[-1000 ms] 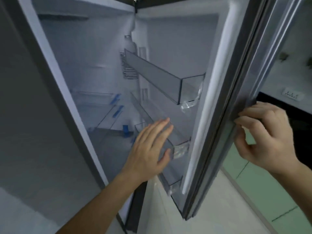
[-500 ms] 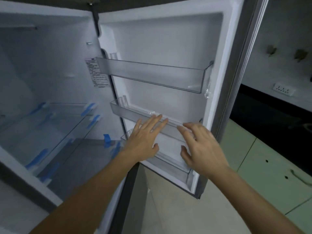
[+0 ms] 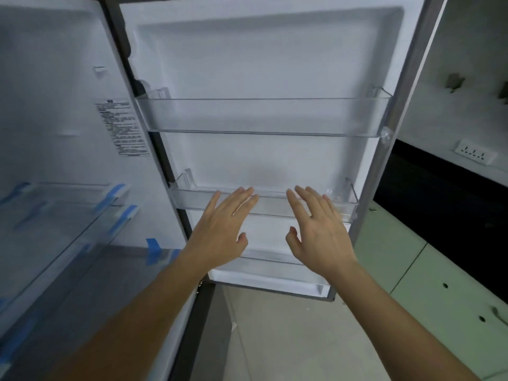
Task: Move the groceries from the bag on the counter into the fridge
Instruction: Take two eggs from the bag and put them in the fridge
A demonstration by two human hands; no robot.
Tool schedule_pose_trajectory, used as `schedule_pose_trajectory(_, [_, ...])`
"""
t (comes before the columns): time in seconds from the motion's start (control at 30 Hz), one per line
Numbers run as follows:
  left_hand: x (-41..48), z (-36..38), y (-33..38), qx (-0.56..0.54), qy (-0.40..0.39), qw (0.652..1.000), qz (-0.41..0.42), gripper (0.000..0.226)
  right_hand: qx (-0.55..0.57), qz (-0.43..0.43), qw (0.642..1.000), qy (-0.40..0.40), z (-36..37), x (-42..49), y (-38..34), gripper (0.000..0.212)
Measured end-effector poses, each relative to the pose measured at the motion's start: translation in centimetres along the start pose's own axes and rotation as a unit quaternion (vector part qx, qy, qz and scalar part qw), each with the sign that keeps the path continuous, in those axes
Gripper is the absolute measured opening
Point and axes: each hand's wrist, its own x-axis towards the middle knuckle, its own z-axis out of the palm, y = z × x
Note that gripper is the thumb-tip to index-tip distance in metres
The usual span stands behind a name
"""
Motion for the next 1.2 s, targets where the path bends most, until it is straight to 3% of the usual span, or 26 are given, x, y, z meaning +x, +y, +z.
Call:
schedule_pose_trajectory(0.13, [3.1, 1.3, -0.8, 0.006, 0.017, 1.0, 0.011, 0.08, -0.007, -0.004, 1.0, -0.021, 2.3, 3.3, 2.1, 0.074])
schedule_pose_trajectory(0.4, [7.4, 3.3, -1.6, 0.02, 0.015, 0.999, -0.046, 0.084, 0.0, -0.036, 0.999, -0.037, 5.1, 7.8, 7.6, 0.074])
schedule_pose_trajectory(0.83, [10.0, 4.5, -0.8, 0.033, 0.03, 0.997, -0.067, 0.088, 0.019, -0.06, 0.997, -0.047, 6.6, 10.9, 10.3, 0.073])
schedule_pose_trajectory(1.03, [11.1, 4.6, 3.6, -0.041, 0.034, 0.998, 0.034, 0.069, -0.037, 0.048, 0.998, 0.021, 2.3, 6.1, 11.5, 0.053])
schedule_pose_trajectory(1.2, [11.4, 6.1, 10.7, -0.129, 0.007, 0.983, 0.131, 0.055, -0.113, 0.167, 0.979, -0.001, -2.2, -4.1, 12.2, 0.049])
